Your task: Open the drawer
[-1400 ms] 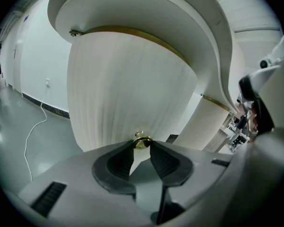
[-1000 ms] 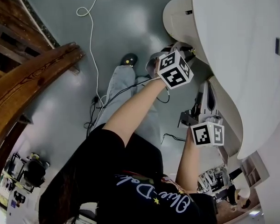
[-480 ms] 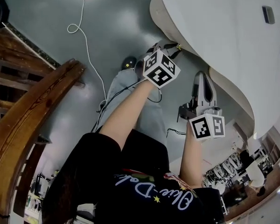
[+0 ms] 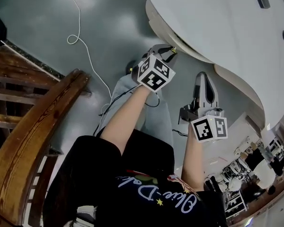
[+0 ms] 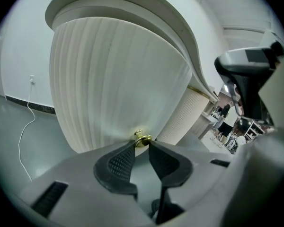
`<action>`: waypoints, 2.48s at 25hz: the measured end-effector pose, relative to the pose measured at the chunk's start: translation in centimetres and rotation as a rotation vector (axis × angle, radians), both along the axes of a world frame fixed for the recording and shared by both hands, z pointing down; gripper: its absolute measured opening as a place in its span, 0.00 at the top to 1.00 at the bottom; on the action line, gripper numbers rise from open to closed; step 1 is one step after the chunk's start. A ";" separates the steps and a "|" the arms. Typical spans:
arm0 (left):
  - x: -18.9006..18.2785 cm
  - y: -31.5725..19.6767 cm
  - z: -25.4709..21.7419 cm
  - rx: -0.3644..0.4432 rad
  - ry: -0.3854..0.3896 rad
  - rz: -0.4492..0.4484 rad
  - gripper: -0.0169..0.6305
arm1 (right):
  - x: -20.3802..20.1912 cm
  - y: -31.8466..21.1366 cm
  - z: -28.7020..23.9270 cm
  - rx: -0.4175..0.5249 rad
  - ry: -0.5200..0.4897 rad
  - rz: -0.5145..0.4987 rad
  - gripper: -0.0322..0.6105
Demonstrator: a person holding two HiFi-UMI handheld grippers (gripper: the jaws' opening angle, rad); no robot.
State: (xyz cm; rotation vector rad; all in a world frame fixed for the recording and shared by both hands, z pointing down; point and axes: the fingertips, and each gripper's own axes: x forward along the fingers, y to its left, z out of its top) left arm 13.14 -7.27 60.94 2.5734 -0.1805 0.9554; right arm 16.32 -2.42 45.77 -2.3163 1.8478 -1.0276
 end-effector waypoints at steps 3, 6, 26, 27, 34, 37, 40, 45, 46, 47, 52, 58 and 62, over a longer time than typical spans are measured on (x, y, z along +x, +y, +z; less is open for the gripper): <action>-0.4 0.4 0.0 0.005 0.001 0.003 0.83 | 0.0 0.7 0.2 -0.001 -0.013 0.009 0.94; -0.7 1.0 0.0 0.011 -0.006 0.011 0.83 | 0.3 1.9 0.3 -0.005 -0.021 0.010 0.94; -3.3 3.3 0.0 0.007 -0.021 -0.064 0.83 | 0.0 5.9 -0.6 0.029 -0.035 0.017 0.94; -3.5 3.4 0.0 0.005 -0.021 -0.067 0.83 | -0.1 6.1 -0.7 0.030 -0.035 0.016 0.94; -4.6 4.3 0.0 -0.002 -0.026 -0.082 0.83 | -0.9 6.8 -1.0 0.035 -0.035 0.005 0.94; -4.9 4.7 0.0 -0.001 -0.020 -0.088 0.83 | -1.0 7.2 -0.9 0.035 -0.037 0.003 0.94; -5.3 4.9 0.0 -0.001 -0.022 -0.090 0.83 | -1.4 7.3 -0.9 0.037 -0.040 -0.005 0.94; -6.0 5.5 -0.1 -0.006 -0.024 -0.085 0.83 | -2.1 7.5 -1.0 0.040 -0.041 -0.016 0.94; -6.0 5.6 -0.2 -0.008 -0.022 -0.089 0.83 | -2.1 7.4 -1.0 0.042 -0.042 -0.019 0.94; -6.1 5.7 -0.2 -0.010 -0.023 -0.093 0.83 | -2.2 7.4 -0.9 0.042 -0.043 -0.022 0.94; -6.7 6.1 -0.1 -0.016 -0.034 -0.100 0.83 | -2.5 7.2 -1.1 0.046 -0.047 -0.034 0.94; -7.4 6.7 -0.1 -0.020 -0.034 -0.098 0.83 | -3.1 7.0 -1.2 0.052 -0.048 -0.048 0.94; -7.8 7.1 0.1 -0.022 -0.034 -0.106 0.83 | -3.5 7.4 -0.9 0.047 -0.052 -0.055 0.95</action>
